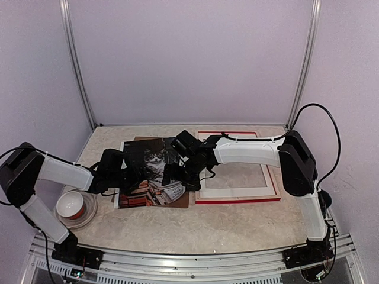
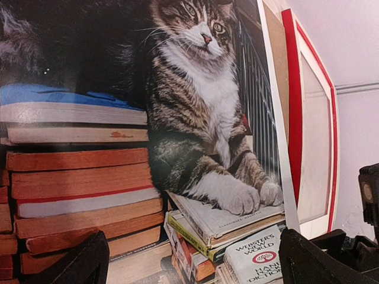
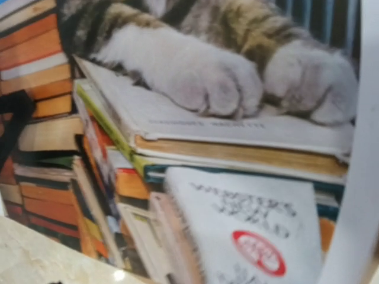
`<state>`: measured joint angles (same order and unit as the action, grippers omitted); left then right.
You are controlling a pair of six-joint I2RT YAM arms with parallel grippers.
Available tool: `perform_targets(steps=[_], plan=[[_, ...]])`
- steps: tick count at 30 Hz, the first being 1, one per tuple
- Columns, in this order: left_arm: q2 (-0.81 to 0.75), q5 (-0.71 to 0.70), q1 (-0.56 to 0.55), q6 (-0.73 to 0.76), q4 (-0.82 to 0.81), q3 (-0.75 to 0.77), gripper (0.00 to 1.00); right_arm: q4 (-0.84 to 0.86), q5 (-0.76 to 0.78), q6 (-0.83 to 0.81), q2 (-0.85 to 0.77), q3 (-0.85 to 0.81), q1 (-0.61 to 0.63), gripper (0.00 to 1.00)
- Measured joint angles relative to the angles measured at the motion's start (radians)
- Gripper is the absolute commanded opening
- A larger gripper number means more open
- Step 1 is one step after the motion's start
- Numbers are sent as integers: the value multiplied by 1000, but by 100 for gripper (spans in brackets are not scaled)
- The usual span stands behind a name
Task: Put the photo into the frame
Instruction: Pick up the photo from the backboard.
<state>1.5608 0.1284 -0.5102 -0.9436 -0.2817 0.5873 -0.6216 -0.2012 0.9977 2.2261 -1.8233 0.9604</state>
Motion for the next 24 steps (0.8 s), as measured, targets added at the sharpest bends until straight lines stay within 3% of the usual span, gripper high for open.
perform_targets(steps=[10,16,21,24], plan=[[0,3,0,0,0,0,99,225,-81,55,-61,241,-36,89],[0,4,0,0,-2,0,99,423,-143,84,-109,378,-60,78],[0,4,0,0,-2,0,99,546,-161,96,-125,454,-70,59],[0,4,0,0,-2,-2,99,592,-166,101,-126,482,-77,38]])
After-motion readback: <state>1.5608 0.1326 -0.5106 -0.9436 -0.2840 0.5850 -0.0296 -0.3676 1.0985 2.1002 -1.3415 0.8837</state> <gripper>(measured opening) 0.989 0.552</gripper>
